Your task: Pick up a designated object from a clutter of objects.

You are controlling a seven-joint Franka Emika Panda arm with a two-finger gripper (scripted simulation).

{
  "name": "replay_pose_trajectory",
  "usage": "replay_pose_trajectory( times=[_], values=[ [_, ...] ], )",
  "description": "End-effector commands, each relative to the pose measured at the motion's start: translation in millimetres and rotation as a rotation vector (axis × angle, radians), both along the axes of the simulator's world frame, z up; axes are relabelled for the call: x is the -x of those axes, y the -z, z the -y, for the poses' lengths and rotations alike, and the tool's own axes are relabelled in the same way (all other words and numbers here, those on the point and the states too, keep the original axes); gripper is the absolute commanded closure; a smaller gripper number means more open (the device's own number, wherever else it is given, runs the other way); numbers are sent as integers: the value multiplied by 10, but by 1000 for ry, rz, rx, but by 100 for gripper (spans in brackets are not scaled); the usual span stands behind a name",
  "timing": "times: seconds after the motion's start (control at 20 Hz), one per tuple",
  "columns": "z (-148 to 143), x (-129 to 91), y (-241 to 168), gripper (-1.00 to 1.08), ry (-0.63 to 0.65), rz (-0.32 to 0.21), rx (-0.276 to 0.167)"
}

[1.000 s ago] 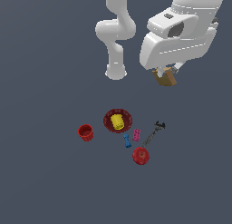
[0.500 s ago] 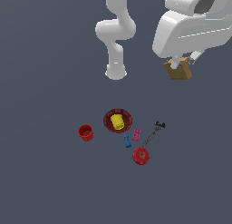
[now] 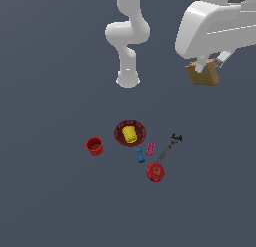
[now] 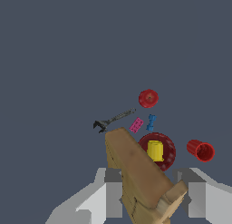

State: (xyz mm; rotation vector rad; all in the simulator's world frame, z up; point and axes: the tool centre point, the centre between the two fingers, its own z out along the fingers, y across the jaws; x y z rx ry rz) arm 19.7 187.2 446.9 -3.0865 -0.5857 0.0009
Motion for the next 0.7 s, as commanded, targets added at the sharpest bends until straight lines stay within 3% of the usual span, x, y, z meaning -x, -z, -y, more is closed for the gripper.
replay_pose_trajectory(
  times=[0.0, 0.65],
  values=[
    [-2, -6, -11, 108, 0, 1, 0],
    [119, -51, -228, 108, 0, 0, 0]
  ],
)
